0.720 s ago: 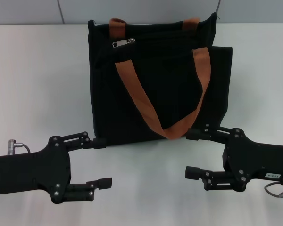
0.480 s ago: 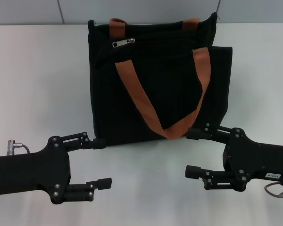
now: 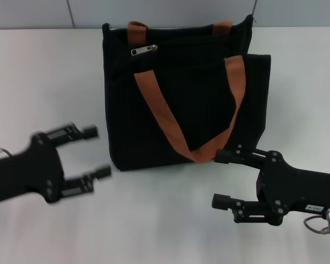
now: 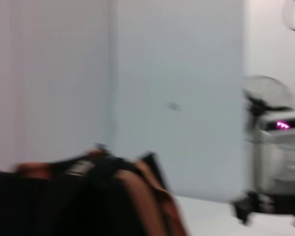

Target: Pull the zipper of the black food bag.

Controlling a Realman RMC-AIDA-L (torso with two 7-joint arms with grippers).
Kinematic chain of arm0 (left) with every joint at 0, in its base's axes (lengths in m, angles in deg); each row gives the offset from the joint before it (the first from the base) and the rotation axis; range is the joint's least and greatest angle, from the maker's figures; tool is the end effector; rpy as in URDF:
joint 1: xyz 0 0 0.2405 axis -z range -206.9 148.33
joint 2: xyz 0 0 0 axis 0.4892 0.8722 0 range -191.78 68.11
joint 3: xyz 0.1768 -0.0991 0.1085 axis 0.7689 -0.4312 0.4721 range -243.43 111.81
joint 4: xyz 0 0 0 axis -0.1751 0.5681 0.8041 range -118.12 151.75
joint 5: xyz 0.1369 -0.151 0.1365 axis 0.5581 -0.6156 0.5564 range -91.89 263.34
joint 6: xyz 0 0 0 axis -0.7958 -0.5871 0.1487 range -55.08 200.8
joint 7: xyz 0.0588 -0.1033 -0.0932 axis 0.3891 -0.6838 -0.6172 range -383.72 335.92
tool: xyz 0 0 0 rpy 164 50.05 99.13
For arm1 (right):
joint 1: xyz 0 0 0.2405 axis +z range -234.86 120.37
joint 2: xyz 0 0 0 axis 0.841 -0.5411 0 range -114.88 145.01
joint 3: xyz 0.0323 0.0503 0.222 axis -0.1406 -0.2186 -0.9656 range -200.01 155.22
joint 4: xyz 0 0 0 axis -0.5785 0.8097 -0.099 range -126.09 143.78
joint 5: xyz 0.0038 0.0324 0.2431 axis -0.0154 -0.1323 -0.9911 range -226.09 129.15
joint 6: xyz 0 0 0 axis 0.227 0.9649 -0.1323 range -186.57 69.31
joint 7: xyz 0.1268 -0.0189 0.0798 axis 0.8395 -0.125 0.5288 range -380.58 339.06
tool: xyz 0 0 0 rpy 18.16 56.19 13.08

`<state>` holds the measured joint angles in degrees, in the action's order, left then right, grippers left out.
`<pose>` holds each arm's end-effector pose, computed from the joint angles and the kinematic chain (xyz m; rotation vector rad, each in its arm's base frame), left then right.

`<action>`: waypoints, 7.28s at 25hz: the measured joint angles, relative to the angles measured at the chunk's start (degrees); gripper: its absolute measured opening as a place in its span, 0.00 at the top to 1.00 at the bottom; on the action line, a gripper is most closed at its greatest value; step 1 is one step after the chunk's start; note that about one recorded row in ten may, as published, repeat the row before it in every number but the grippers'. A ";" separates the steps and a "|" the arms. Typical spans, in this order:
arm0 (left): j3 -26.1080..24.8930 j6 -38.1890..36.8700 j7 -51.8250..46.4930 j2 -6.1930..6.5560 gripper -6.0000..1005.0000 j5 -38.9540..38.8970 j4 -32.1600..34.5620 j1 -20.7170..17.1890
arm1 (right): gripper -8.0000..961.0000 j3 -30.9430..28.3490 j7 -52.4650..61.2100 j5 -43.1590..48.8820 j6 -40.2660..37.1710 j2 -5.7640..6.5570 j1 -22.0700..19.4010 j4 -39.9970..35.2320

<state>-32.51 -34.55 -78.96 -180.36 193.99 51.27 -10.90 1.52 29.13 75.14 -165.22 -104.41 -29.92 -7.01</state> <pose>-0.2961 0.2630 0.0295 -2.6287 -0.2583 -1.0007 0.2686 0.2529 -0.0390 -2.7690 0.3746 1.1954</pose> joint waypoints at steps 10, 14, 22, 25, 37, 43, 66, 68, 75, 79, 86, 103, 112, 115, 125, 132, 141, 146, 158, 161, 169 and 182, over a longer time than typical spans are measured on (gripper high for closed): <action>-12.98 10.22 -0.55 -0.12 0.22 -4.08 -5.47 2.38 | 0.13 -0.16 -2.75 -1.46 2.80 -0.02 0.26 3.72; -11.27 13.72 -0.06 -0.21 0.22 -6.39 -7.64 5.24 | 0.13 -0.19 -2.80 -1.53 2.99 -0.10 0.60 4.41; -4.14 17.49 -0.24 -0.29 0.22 -6.60 -8.33 8.84 | 0.14 -0.19 -2.89 -2.13 3.15 -0.14 0.30 4.78; -3.68 18.79 -0.21 -0.32 0.22 -6.63 -9.20 9.82 | 0.14 -0.19 -3.74 -3.13 3.22 -0.14 0.16 5.34; -3.53 23.89 0.06 -0.66 0.22 -11.46 -12.89 13.14 | 0.13 -0.18 -4.14 -3.62 3.24 -0.14 0.17 5.57; -3.53 24.18 -0.20 -0.63 0.22 -12.11 -13.66 13.23 | 0.13 -0.18 -4.19 -3.64 3.95 -0.14 0.01 5.66; -0.22 23.69 1.28 -0.66 0.60 -15.28 -14.89 14.62 | 0.14 -0.18 -4.19 -5.11 4.02 -0.13 -0.08 6.70; -0.22 23.36 2.11 -0.66 0.68 -15.89 -15.41 14.57 | 0.14 -0.18 -4.31 -5.78 4.02 -0.14 -0.10 7.26; -0.22 23.29 3.38 -0.65 0.96 -16.15 -16.09 15.43 | 0.13 -0.21 -8.57 -9.81 3.36 -0.13 -0.17 9.90; -0.45 23.30 5.53 -0.65 0.96 -16.45 -17.80 16.71 | 0.13 -0.76 -8.12 -14.64 2.46 -0.09 -0.21 12.11; -0.15 20.36 6.77 -0.65 0.96 -19.50 -20.23 19.56 | 0.14 -0.88 -5.78 -24.88 -0.67 -0.04 -0.83 16.62; -1.42 19.98 7.81 -0.66 0.95 -21.61 -26.98 23.97 | 0.17 -3.86 17.02 -32.80 2.58 0.03 2.63 16.34; -1.51 17.74 7.66 -0.66 0.95 -21.76 -27.70 24.57 | 0.19 -3.86 18.35 -32.61 4.61 -0.09 5.39 18.10; -1.57 17.35 7.67 -0.66 0.95 -21.81 -27.97 24.78 | 0.20 -4.47 18.92 -32.79 4.96 -0.14 5.92 19.64; -1.63 17.12 7.97 -0.65 0.94 -21.92 -29.43 25.83 | 0.52 -4.32 19.00 -32.55 9.53 -0.31 8.79 21.75; -1.66 17.01 7.97 -0.65 0.94 -21.91 -30.06 26.68 | 0.57 -4.02 17.99 -30.49 12.27 -0.31 10.51 21.91; -1.66 17.27 7.86 -0.65 0.94 -21.91 -30.07 27.11 | 0.57 -3.82 17.59 -29.82 14.14 -0.38 12.72 22.18; -1.91 17.41 7.99 -0.66 0.94 -21.87 -30.06 27.15 | 0.57 -4.53 18.04 -29.01 16.17 -0.41 13.05 22.30; -2.59 18.13 8.22 -0.69 0.93 -21.91 -30.06 27.20 | 0.57 -5.18 18.51 -29.31 16.48 -0.40 13.46 22.41; -2.88 18.16 8.22 -0.71 0.93 -21.91 -30.06 27.23 | 0.57 -5.17 18.51 -29.31 16.52 -0.40 13.81 22.33; -3.06 17.71 8.20 -0.75 0.93 -21.91 -30.42 27.32 | 0.79 -5.06 17.95 -29.33 17.71 -0.37 14.22 22.21; -3.06 17.52 8.22 -0.75 0.92 -21.97 -30.68 27.23 | 0.99 -5.06 18.77 -29.55 17.58 -0.31 13.50 22.18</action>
<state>-35.58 -17.02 -70.74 -181.10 172.02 20.59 16.33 -3.54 47.89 45.59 -147.64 -104.73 -16.41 15.18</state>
